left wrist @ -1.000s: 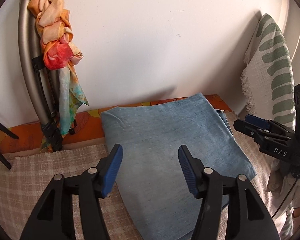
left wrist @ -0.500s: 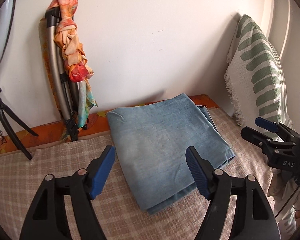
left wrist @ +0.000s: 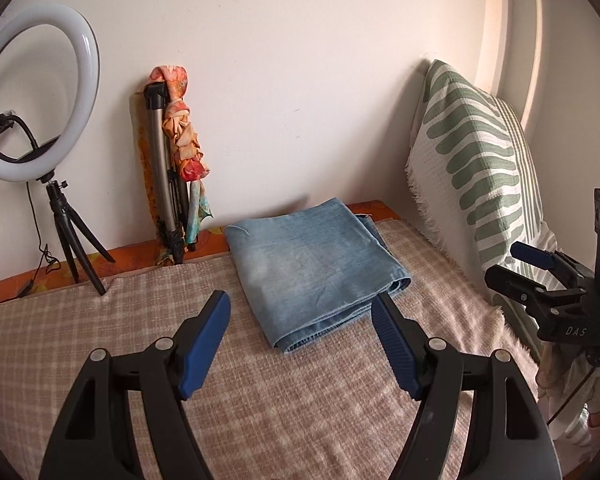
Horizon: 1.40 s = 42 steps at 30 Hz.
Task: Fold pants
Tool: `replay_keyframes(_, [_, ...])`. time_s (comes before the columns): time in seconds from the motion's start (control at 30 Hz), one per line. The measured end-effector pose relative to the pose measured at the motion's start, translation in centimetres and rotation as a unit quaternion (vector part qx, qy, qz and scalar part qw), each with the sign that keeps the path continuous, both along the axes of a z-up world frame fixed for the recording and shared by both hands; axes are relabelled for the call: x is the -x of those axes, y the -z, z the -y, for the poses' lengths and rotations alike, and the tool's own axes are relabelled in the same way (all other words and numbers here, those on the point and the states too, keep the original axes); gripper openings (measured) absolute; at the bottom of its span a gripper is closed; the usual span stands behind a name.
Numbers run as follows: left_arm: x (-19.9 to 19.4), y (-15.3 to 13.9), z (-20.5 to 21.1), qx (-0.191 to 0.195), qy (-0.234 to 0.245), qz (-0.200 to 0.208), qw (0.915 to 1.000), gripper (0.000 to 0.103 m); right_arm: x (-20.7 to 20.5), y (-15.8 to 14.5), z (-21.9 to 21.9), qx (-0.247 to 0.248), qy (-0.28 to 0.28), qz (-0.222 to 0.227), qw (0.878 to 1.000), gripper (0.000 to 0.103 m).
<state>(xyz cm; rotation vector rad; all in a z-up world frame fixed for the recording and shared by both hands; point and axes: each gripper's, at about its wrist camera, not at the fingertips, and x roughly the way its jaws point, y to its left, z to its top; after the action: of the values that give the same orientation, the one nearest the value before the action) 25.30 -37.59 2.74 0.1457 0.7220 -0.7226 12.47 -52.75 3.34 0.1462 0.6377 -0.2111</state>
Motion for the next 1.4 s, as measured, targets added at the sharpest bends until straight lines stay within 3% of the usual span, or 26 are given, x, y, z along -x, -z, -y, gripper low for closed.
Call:
replay_keyframes(0.3, [7.3,-1.8,-5.2,0.011,0.005,0.019,0.9997,0.071,6.1,-0.9,-5.1,0.017,-0.002,0.016,1.000,0.103])
replay_keyframes(0.4, [9.4,-1.8,-6.4,0.007,0.004,0.029,0.9995,0.080,7.8,-0.5,-6.5,0.012,-0.004,0.017,1.000,0.103])
replay_keyframes(0.57, [11.9,-1.4,-8.4,0.018,-0.002,0.034,0.9993,0.080,10.1,0.1,-8.5,0.015,0.001,0.023,1.000,0.103])
replay_keyframes(0.8, [13.8,-0.2,-10.3,0.037,-0.011,0.016,0.9991,0.080,12.4,1.1,-9.7,0.003,0.010,0.027,1.000,0.103])
replay_keyframes(0.93, [14.8,-0.4,-11.0,0.048,-0.017,0.051,0.9974,0.080,13.0,1.4,-9.6,-0.004,0.013,0.019,1.000,0.103])
replay_keyframes(1.03, [15.0,-0.6,-11.2,0.050,-0.018,0.053,0.9972,0.080,13.3,1.5,-9.5,-0.007,0.018,0.019,1.000,0.103])
replay_keyframes(1.23, [15.1,-0.6,-11.0,0.022,-0.040,0.052,0.9976,0.080,13.6,1.3,-9.6,-0.008,0.019,0.021,1.000,0.103])
replay_keyframes(1.4, [15.2,-0.4,-11.3,0.027,-0.048,0.044,0.9975,0.080,13.7,1.3,-9.7,-0.011,0.017,0.021,1.000,0.103])
